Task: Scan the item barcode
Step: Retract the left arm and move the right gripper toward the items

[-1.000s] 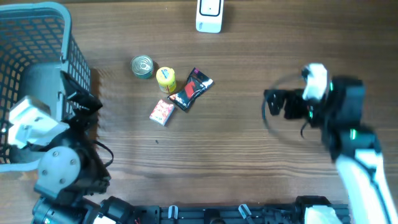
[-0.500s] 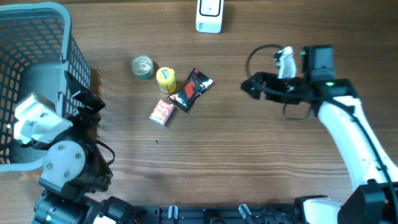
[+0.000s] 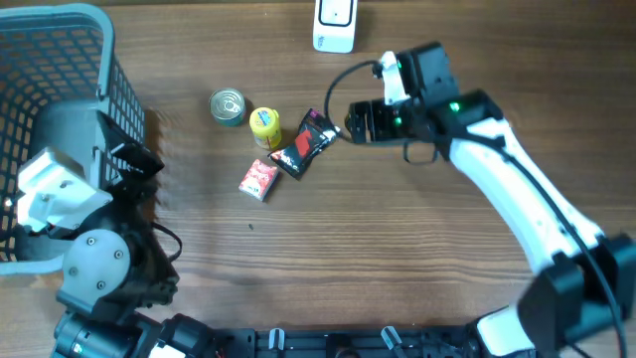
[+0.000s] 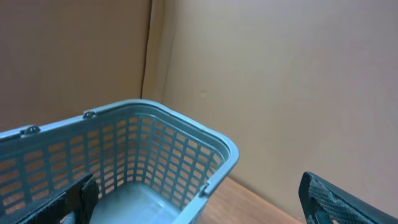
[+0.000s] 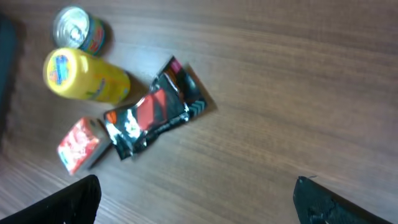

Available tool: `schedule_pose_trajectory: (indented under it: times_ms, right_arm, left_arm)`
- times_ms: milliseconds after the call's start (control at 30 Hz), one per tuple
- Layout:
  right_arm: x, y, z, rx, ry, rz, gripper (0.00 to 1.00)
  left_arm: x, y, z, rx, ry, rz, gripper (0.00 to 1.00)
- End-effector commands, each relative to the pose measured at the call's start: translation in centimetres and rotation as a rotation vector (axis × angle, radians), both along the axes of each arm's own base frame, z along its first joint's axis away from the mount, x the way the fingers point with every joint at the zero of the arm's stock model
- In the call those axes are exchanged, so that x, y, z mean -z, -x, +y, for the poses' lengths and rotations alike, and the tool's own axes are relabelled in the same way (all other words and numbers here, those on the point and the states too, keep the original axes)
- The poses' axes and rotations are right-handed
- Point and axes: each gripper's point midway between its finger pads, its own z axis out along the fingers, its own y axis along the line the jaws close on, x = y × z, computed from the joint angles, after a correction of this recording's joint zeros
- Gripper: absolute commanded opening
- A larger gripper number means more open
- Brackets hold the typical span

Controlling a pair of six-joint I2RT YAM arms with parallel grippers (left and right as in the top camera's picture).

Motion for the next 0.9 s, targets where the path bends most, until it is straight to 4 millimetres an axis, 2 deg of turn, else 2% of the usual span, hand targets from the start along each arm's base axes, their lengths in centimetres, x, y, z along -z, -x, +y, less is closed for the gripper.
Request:
schedule_pose_trajectory:
  times_ms: [0,100,200,433,567,867]
  right_arm:
    - [0.3,-2.4,1.1,-0.016,0.044,0.026,1.00]
    - [0.2,-3.6,2.8,-0.079,0.062,0.011,1.00]
    - [0.2,-4.0,5.3,-0.124,0.059,0.000,1.00]
    - [3.2,-1.5,10.4,-0.332,0.118,-0.004,1.00]
    - [3.4,-0.9,12.1,-0.427,0.170,-0.066,1.00]
    - [2.3,-2.7,14.2,-0.447,0.142,-0.159,1.00]
  left_arm:
    - [-1.0,0.5,0.7,-0.042,-0.044,0.007,1.00]
    - [-1.0,0.5,0.7,-0.042,-0.052,0.013,1.00]
    - [-1.0,0.6,0.7,-0.046,-0.058,0.016,1.00]
    - [-1.0,0.6,0.7,-0.046,-0.058,0.015,1.00]
    - [-1.0,0.6,0.7,-0.046,-0.058,0.015,1.00]
    - [-1.0,0.6,0.7,-0.046,-0.058,0.016,1.00]
